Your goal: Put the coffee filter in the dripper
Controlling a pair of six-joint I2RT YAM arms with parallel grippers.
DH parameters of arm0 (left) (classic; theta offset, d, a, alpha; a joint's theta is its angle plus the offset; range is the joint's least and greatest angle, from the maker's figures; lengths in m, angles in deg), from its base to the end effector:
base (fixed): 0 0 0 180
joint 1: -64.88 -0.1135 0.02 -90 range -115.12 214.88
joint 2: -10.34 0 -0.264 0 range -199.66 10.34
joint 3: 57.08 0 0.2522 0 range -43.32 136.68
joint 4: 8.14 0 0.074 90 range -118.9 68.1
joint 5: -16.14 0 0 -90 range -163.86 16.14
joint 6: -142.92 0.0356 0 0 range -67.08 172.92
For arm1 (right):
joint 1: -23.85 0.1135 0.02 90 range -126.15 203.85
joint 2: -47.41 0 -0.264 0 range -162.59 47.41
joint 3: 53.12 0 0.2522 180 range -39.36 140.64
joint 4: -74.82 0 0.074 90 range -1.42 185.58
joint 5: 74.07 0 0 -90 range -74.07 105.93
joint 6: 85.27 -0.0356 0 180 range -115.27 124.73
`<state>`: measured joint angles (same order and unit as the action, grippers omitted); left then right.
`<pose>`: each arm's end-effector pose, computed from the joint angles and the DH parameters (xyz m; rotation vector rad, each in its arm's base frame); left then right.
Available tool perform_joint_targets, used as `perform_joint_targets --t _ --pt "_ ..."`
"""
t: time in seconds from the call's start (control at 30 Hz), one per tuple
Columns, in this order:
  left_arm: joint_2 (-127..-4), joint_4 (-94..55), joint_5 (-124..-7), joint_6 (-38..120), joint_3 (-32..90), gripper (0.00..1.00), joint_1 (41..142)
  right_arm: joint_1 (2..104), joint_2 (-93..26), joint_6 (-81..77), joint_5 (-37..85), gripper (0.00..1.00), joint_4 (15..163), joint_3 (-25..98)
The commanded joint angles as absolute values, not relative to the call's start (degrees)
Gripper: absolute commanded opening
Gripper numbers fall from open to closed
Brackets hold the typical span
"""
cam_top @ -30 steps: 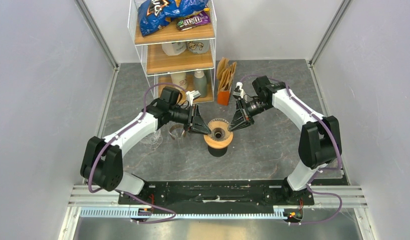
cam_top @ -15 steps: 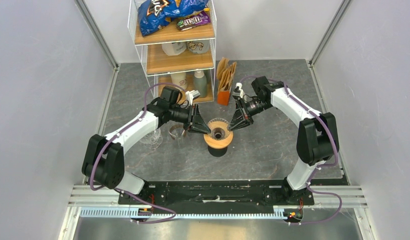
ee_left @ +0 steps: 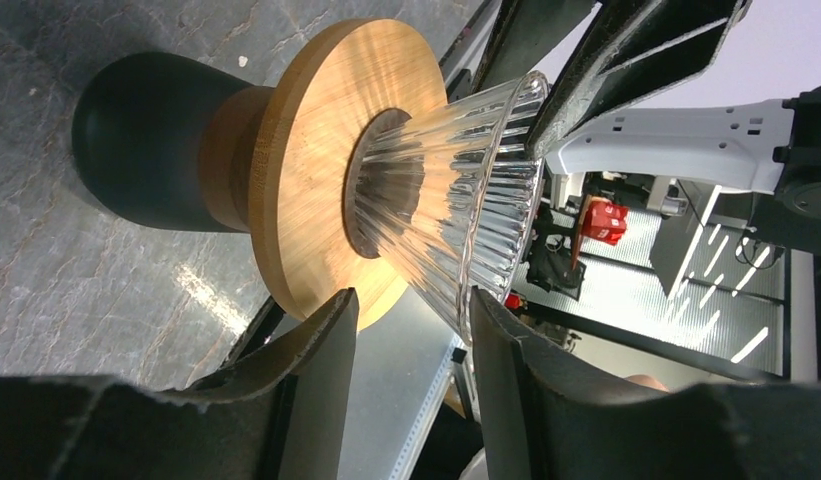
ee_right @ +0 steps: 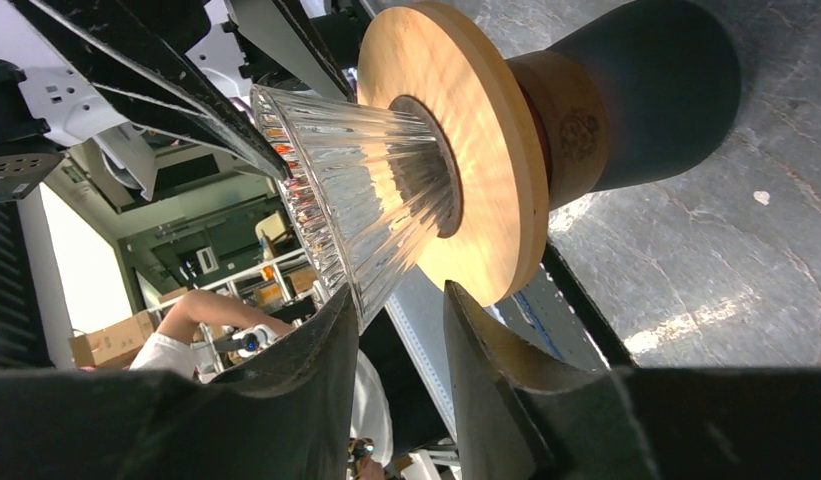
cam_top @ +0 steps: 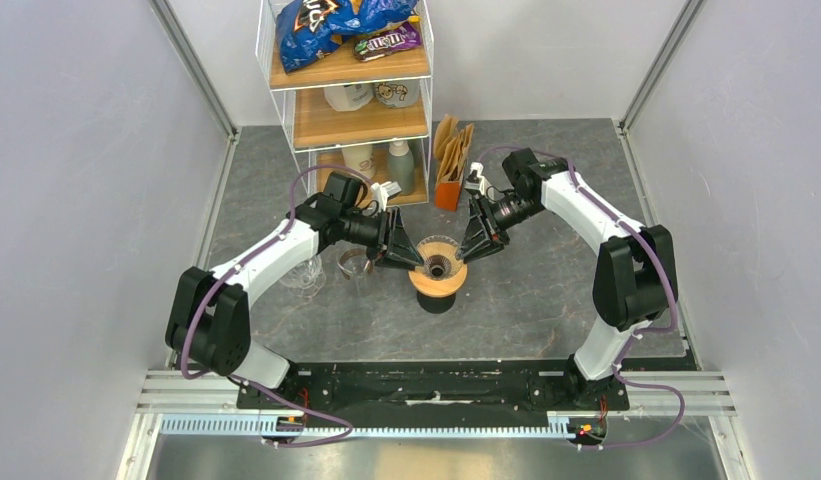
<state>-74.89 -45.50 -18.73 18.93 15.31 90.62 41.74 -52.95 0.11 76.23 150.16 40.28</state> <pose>0.2615 -0.1585 0.2480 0.2967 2.5742 -1.6116 0.3046 0.1308 0.2518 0.4079 -2.6125 -1.5399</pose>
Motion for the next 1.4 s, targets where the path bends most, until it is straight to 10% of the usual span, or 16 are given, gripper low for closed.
perform_joint_targets --t 0.0,1.1,1.37 --pt "-74.93 -44.15 -24.49 20.42 17.15 0.54 90.99 42.45 -53.96 3.6 67.25 0.44 148.76 41.86" --pt "-74.27 -44.89 -26.43 19.5 15.69 0.52 92.57 44.25 -51.52 6.84 67.12 0.49 151.22 41.1" --pt "-71.46 -44.87 -22.92 19.35 19.59 0.67 92.57 44.19 -48.9 7.74 70.86 0.62 153.34 47.05"
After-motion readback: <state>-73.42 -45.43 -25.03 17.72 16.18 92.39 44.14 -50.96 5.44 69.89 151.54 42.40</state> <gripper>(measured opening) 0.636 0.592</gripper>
